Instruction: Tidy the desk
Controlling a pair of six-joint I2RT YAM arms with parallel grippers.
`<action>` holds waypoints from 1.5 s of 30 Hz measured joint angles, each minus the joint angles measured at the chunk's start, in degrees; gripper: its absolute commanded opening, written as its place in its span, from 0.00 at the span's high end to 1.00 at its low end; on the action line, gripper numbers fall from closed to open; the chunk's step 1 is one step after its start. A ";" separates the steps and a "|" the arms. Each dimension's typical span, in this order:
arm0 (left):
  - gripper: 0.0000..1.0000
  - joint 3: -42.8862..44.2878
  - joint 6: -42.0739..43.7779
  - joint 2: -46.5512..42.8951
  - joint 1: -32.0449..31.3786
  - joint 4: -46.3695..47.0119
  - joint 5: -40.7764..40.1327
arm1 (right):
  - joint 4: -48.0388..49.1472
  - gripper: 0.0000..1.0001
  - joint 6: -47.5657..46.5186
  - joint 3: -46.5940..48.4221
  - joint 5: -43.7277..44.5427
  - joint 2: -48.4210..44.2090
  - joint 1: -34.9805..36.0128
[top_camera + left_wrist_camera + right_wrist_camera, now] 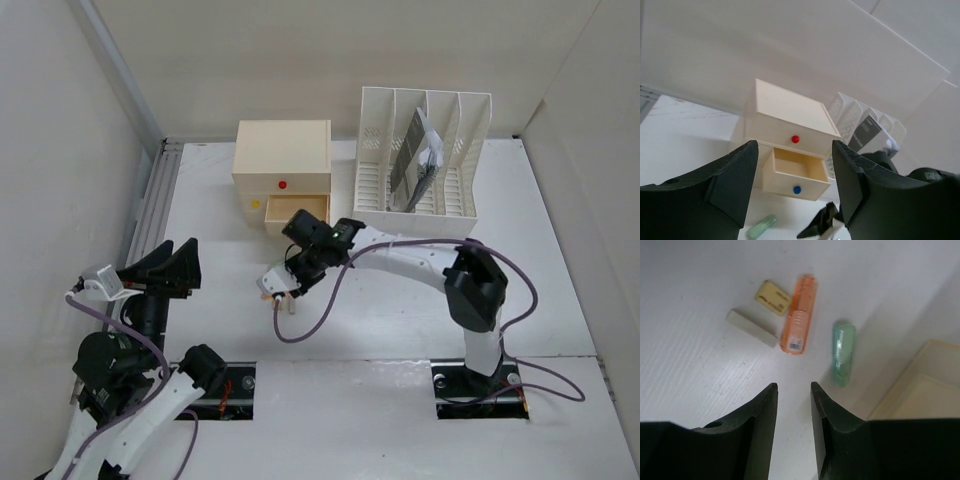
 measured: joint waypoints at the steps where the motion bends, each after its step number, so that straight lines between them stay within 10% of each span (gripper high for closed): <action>1: 0.42 -0.52 0.35 -0.94 0.35 -0.57 -0.31 | -0.44 0.61 -1.60 0.02 0.96 1.38 0.74; 26: 0.39 -4.09 2.05 -3.78 1.22 -3.19 -1.09 | -2.75 0.56 -15.91 2.62 6.82 12.11 6.21; 45: 0.39 -4.15 2.05 -3.78 1.22 -3.15 -0.96 | -2.43 1.00 -8.61 3.15 7.89 12.39 7.80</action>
